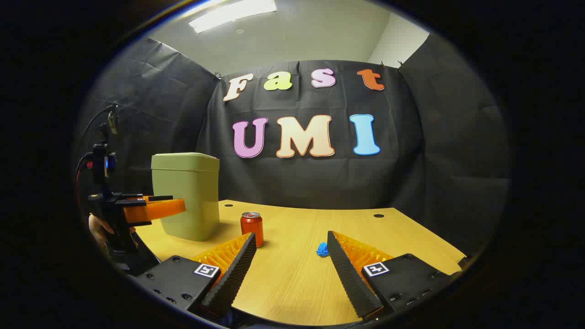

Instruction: Press the lid of the desktop garbage bin to open it, pick up the crumpled paper on the desktop and throw it into the bin, then pick up the pop can on the desktop and drop it into the bin, and finally close the garbage bin lid.

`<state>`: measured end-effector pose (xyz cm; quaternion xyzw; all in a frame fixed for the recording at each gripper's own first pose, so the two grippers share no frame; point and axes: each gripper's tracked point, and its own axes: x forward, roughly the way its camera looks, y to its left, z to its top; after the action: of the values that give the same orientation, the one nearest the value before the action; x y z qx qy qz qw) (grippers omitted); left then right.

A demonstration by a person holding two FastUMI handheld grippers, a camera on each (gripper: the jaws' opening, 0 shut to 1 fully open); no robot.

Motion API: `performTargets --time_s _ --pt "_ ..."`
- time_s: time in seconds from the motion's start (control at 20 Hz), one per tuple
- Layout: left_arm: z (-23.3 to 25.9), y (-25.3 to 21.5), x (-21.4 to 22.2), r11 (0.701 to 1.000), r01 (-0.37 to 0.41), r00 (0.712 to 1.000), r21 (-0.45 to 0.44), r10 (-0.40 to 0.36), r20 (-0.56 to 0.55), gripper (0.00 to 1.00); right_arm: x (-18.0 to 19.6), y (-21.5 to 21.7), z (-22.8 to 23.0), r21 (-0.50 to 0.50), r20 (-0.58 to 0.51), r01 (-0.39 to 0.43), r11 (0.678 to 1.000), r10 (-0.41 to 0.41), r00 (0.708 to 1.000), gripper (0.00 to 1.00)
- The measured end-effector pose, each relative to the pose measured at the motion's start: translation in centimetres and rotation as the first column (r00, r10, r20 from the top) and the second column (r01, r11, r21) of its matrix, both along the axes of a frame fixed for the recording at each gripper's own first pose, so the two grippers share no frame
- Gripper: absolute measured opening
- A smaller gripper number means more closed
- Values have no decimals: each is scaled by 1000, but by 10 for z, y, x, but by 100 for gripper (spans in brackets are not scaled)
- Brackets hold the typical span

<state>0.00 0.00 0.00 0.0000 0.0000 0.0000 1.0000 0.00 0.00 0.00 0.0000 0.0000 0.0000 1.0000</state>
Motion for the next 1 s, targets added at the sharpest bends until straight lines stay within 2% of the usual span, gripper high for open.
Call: performTargets --time_s 0.8,1.0 --pt "4 -2 -3 1000 4 1000 11 -4 11 94 -3 0 3 4 10 6 1000 -6 1000 98" --pt "5 1 -2 1000 -7 1000 20 6 12 91 -1 1 1 -3 6 8 1000 -8 1000 98"
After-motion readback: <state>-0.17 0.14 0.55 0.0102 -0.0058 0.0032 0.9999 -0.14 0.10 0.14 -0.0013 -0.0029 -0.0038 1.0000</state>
